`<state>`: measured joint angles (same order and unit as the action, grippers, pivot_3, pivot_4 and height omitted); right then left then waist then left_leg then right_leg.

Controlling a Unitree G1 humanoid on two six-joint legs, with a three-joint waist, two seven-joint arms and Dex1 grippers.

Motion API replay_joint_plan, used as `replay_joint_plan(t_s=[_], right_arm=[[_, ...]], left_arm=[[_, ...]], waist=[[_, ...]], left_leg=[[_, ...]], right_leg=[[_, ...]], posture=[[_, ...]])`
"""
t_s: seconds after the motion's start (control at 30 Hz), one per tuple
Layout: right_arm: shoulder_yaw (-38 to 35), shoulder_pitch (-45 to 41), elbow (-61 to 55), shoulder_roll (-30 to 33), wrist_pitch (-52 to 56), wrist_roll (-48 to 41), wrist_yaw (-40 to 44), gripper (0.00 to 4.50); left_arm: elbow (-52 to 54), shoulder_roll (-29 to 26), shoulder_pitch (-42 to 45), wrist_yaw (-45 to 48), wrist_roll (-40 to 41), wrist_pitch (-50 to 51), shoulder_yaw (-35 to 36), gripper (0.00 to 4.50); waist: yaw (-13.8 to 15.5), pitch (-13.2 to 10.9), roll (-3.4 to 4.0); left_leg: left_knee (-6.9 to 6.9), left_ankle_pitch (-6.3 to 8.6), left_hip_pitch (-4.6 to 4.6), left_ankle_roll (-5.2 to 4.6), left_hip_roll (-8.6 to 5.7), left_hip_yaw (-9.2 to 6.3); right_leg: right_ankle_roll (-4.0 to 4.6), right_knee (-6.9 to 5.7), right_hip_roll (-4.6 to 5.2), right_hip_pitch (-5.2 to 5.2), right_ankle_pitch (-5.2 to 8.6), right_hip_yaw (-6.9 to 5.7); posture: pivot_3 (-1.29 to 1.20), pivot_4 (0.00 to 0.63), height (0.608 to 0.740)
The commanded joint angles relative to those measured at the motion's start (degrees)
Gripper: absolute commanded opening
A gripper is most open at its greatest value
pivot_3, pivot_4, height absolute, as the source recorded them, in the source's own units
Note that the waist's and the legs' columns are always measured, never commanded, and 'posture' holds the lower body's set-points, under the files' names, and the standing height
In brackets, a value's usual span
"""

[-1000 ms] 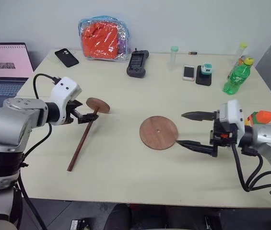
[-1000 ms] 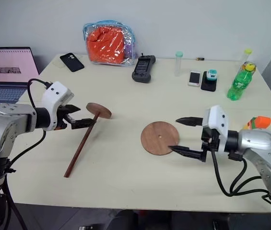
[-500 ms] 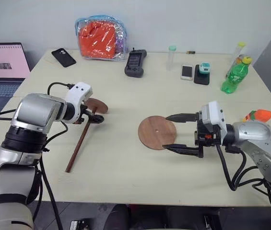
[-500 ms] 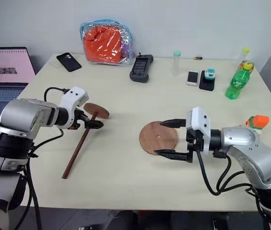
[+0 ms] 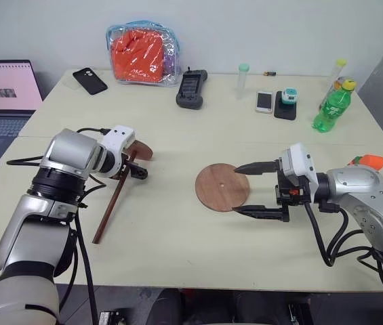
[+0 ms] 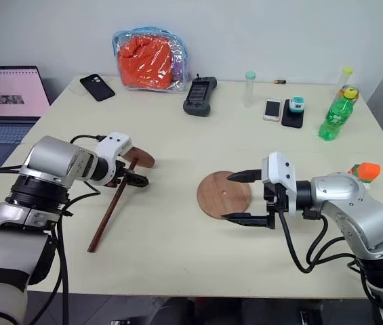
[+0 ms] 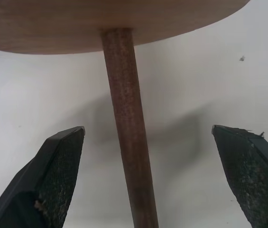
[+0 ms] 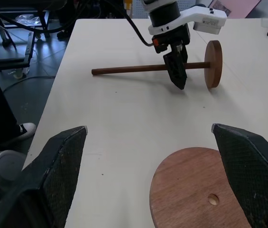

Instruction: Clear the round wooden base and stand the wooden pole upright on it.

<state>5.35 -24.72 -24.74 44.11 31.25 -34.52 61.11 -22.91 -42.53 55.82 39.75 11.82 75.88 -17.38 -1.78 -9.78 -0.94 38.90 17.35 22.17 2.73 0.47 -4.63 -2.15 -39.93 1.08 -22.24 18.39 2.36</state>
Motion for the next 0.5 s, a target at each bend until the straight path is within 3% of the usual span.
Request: replay_joint_plan(t_s=[0.03, 0.2, 0.5], right_arm=[[-0.9, -0.8, -2.1, 0.1, -0.6, -0.2, 0.3, 4.43], [-1.3, -0.4, -2.4, 0.8, -0.6, -0.1, 0.7, 4.5], [-2.0, 1.0, -3.4, 1.9, -0.1, -0.3, 0.4, 4.5]], left_arm=[[-1.7, -0.6, 2.6, 1.0, -1.1, -0.2, -0.5, 4.5], [-2.4, -0.8, 3.2, 2.8, -1.3, 0.2, -2.2, 3.9], [-4.4, -0.3, 4.8, 3.9, -2.0, 0.5, -3.4, 2.03]], waist=[[0.0, 0.0, 0.0], [0.0, 0.0, 0.0], [0.0, 0.0, 0.0]], left_leg=[[0.0, 0.0, 0.0, 0.0, 0.0, 0.01], [0.0, 0.0, 0.0, 0.0, -0.01, 0.01], [0.0, 0.0, 0.02, 0.0, -0.02, 0.01]], right_leg=[[0.0, 0.0, 0.0, 0.0, 0.0, 0.0], [0.0, 0.0, 0.0, 0.0, 0.0, 0.0], [0.0, 0.0, -0.01, 0.0, 0.0, -0.01]], posture=[[0.0, 0.15, 0.74], [0.0, 0.15, 0.74], [0.0, 0.15, 0.74]])
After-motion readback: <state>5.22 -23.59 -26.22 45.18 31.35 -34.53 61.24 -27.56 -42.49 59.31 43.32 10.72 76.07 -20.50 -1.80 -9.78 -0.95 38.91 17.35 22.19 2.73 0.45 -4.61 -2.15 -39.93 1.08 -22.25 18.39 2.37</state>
